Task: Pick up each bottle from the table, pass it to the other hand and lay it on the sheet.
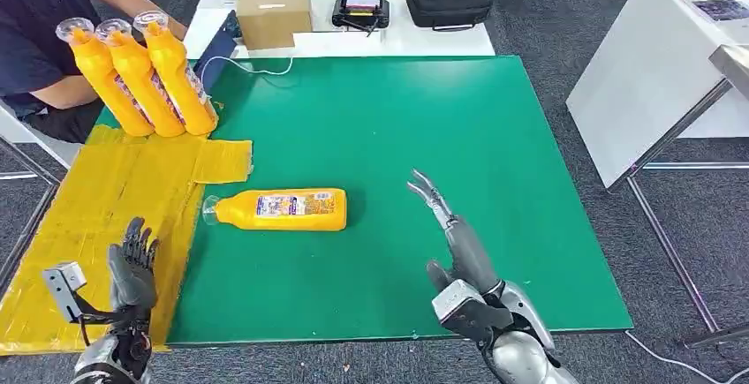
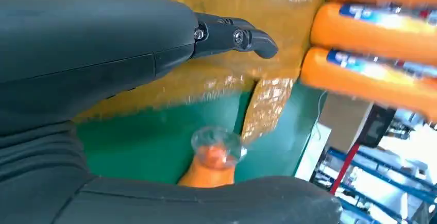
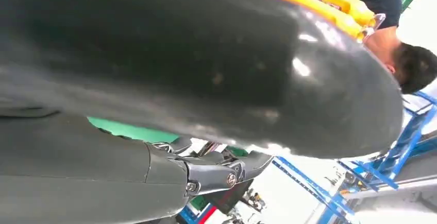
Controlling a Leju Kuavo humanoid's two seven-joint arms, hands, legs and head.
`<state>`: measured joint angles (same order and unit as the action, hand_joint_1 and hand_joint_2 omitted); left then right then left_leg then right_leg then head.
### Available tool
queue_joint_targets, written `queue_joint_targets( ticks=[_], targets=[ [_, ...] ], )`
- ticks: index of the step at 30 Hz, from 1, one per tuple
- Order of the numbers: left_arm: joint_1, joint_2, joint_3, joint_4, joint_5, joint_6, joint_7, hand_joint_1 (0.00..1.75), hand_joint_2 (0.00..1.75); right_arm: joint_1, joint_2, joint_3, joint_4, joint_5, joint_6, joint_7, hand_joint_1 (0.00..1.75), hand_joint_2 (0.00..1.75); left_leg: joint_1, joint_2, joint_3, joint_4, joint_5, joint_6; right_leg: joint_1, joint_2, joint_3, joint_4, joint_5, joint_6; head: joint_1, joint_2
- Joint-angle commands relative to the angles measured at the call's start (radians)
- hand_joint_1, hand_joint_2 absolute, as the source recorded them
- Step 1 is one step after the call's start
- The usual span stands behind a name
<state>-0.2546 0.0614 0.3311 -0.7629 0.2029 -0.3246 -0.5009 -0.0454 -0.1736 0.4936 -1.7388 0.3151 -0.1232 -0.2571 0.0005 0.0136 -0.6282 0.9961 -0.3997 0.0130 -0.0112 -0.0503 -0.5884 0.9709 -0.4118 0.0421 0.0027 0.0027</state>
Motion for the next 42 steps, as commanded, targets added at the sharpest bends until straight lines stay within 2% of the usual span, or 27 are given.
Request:
queue_joint_targets(
  ticks=[1,7,8,13,14,24,26,33,38,42],
  targets=[
    [-0.084,-0.051,-0.089,0.112,-0.013,0.015,0.006,0.00,0.00,-0.044,-0.020,0.037,0.034,0.000,0.011,0.009,0.00,0.00,0.000,-0.002,0.002,0.000,-0.001,0.000,0.000,0.001,0.003,0.000,-0.001,-0.001,0.000,0.000],
    [-0.159,-0.106,-0.188,0.191,-0.052,0.037,0.012,0.00,0.00,-0.048,-0.016,0.062,0.035,0.004,0.019,0.009,0.00,0.00,0.000,-0.004,0.001,0.000,0.000,0.000,0.000,-0.001,0.002,0.000,-0.001,0.000,0.000,0.000],
    [-0.172,-0.116,-0.211,0.203,-0.058,0.039,0.011,0.00,0.00,-0.046,-0.016,0.065,0.036,0.004,0.019,0.009,0.00,0.00,0.000,-0.006,0.004,0.000,-0.001,-0.001,0.000,-0.001,0.006,0.000,-0.002,-0.001,0.000,0.000],
    [-0.172,-0.145,-0.285,0.183,-0.082,0.048,0.015,0.00,0.00,-0.009,-0.011,0.056,0.025,0.008,0.015,0.006,0.00,0.00,0.000,-0.003,0.001,0.000,0.000,0.000,0.000,0.000,0.002,0.000,0.000,0.000,0.000,0.000],
    [-0.166,-0.149,-0.294,0.171,-0.077,0.046,0.018,0.00,0.00,-0.001,-0.008,0.054,0.024,0.009,0.015,0.004,0.00,0.00,0.000,-0.004,0.004,0.000,-0.002,0.000,0.000,0.000,0.006,0.000,-0.002,-0.001,0.000,0.000],
    [-0.158,-0.152,-0.329,0.131,-0.078,0.045,0.033,0.00,0.00,-0.004,0.004,0.056,0.035,0.013,0.016,0.003,0.00,0.00,0.000,-0.002,0.005,0.001,-0.002,-0.001,0.000,0.003,0.006,0.000,-0.002,-0.001,0.000,0.000],
    [-0.154,-0.150,-0.355,0.113,-0.081,0.039,0.038,0.00,0.00,-0.009,0.008,0.055,0.040,0.015,0.018,0.002,0.00,0.00,0.000,-0.001,0.002,0.000,-0.001,0.000,0.000,0.002,0.002,0.000,0.000,0.000,0.000,0.000],
    [-0.137,-0.167,-0.438,0.034,-0.093,0.032,0.066,0.00,0.00,-0.029,0.015,0.052,0.050,0.013,0.022,0.000,0.00,0.00,0.000,-0.001,0.005,0.001,-0.003,-0.001,0.000,0.004,0.006,0.000,-0.002,-0.001,0.000,0.000],
    [-0.138,-0.172,-0.447,0.028,-0.093,0.035,0.069,0.00,0.00,-0.034,0.018,0.054,0.052,0.012,0.023,0.000,0.00,0.00,-0.001,0.000,0.002,0.000,-0.001,0.000,-0.001,0.002,0.003,0.000,0.000,0.000,0.000,0.000],
    [-0.138,-0.170,-0.447,0.029,-0.092,0.035,0.070,0.00,0.00,-0.033,0.018,0.055,0.052,0.012,0.023,0.000,0.00,0.00,0.000,0.000,0.006,0.000,-0.003,-0.001,0.000,0.005,0.006,0.000,-0.002,-0.001,0.000,0.000]
  ],
)
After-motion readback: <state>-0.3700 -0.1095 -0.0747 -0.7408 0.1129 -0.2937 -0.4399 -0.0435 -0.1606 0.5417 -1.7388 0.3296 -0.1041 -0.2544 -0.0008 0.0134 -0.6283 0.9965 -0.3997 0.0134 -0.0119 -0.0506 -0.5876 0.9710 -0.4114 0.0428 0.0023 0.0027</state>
